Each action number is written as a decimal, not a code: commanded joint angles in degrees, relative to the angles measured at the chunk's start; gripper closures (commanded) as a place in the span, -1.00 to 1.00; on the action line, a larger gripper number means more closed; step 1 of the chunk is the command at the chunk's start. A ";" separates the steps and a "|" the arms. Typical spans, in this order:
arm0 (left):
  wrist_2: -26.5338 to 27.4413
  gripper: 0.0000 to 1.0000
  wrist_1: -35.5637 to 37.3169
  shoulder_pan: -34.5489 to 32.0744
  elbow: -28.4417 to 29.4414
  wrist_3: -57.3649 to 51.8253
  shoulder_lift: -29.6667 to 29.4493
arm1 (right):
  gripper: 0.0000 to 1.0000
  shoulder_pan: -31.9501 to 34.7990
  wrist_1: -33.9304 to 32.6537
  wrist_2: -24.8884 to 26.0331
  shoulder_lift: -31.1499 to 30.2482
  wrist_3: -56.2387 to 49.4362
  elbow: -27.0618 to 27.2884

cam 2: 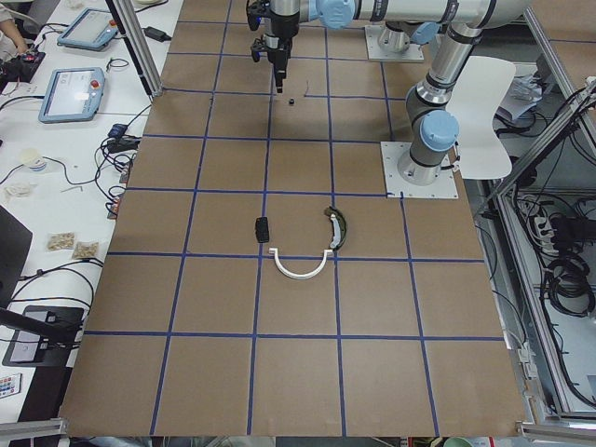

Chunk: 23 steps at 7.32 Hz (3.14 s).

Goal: Place bearing gear from tray to pile

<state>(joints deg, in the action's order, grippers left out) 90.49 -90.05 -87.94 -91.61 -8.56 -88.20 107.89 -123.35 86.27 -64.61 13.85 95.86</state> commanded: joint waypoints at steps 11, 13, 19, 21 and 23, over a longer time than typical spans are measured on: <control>-0.49 -1.00 33.62 -24.03 -12.19 31.15 -26.32 | -1.00 -67.20 2.19 3.72 3.57 -51.87 -6.01; -0.49 -1.00 33.63 -24.12 -12.97 30.71 -26.77 | -1.00 -68.17 1.80 3.81 10.97 -53.66 -12.51; -0.22 -0.46 37.32 -24.03 -13.15 29.13 -29.58 | -0.58 -68.60 6.63 9.18 12.49 -52.96 -12.28; -0.40 0.57 37.32 -24.12 -13.15 28.69 -29.40 | -0.56 -68.78 6.55 10.31 12.67 -52.78 -12.28; -0.84 1.00 37.23 -24.03 -13.15 28.69 -28.97 | -0.45 -68.78 6.46 10.41 12.76 -52.78 -12.36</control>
<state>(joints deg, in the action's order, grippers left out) 89.91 -52.76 -112.01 -104.77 20.16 -117.51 39.13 -116.86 96.49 -51.87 -38.96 83.57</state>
